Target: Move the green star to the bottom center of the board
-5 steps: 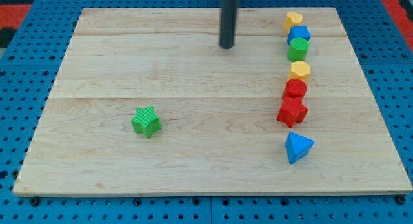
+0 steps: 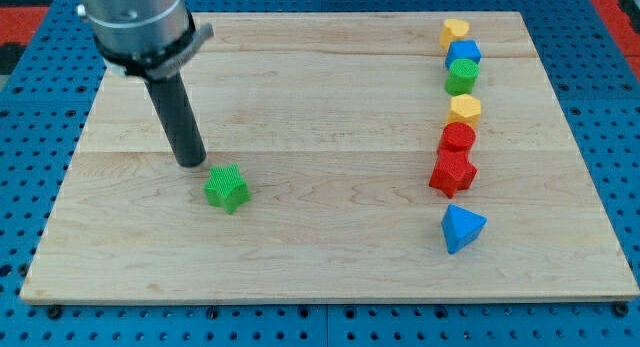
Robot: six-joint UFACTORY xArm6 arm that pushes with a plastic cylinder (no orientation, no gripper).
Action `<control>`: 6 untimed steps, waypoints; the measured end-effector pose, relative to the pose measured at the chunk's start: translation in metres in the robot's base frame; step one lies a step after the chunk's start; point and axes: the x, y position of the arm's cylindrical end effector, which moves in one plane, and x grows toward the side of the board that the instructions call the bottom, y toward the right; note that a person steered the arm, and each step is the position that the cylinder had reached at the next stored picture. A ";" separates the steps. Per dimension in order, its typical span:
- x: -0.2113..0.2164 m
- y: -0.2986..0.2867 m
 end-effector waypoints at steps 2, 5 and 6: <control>0.044 0.097; 0.078 0.184; 0.078 0.184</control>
